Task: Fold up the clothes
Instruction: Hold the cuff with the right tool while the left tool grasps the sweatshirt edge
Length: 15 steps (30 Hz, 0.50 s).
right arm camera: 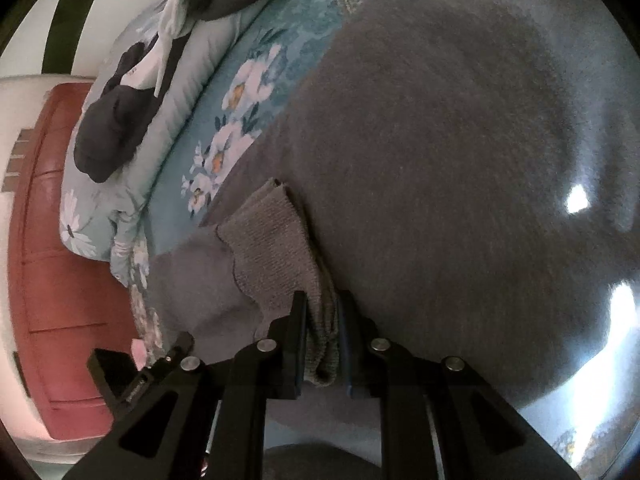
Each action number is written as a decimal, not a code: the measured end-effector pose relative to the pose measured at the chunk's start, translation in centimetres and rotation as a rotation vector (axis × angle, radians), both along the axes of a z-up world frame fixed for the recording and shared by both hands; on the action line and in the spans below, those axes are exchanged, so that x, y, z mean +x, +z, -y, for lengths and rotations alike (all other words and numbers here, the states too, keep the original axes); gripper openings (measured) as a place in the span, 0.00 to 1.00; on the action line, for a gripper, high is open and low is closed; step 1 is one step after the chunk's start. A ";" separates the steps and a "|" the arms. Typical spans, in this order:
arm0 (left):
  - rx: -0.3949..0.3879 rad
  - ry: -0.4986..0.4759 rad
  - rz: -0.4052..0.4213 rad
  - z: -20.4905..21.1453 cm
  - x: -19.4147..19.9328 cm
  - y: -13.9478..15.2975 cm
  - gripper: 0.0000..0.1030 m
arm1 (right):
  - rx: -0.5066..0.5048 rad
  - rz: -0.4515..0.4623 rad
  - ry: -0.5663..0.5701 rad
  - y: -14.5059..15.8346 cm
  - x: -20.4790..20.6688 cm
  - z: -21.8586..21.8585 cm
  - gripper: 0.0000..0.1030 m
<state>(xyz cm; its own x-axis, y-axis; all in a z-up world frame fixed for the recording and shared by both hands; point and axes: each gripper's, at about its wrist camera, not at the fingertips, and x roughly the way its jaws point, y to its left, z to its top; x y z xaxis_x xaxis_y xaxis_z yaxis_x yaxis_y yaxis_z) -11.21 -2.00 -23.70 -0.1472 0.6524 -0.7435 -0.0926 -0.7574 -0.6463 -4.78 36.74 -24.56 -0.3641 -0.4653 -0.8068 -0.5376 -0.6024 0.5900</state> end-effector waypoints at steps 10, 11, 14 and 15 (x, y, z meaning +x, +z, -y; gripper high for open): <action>0.073 0.146 -0.044 4.4 -2.6 3.0 0.11 | 0.055 0.015 0.131 1.8 -2.9 7.0 0.14; 0.072 0.156 -0.052 5.4 -3.1 3.2 0.11 | 0.052 0.010 0.159 1.9 -3.4 8.3 0.14; 0.060 0.209 -0.077 10.6 -4.7 4.0 0.11 | 0.042 -0.006 0.242 2.2 -5.2 12.2 0.14; 0.051 0.222 -0.085 12.0 -5.2 4.2 0.11 | 0.038 -0.011 0.270 2.2 -5.7 13.5 0.14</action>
<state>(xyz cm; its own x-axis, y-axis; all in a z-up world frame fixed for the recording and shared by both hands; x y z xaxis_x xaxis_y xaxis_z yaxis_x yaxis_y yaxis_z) -16.37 -13.97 -19.46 -0.3518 0.6338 -0.6889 0.0166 -0.7316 -0.6816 -10.52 23.21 -22.31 -0.2402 -0.5158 -0.8224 -0.3483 -0.7450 0.5689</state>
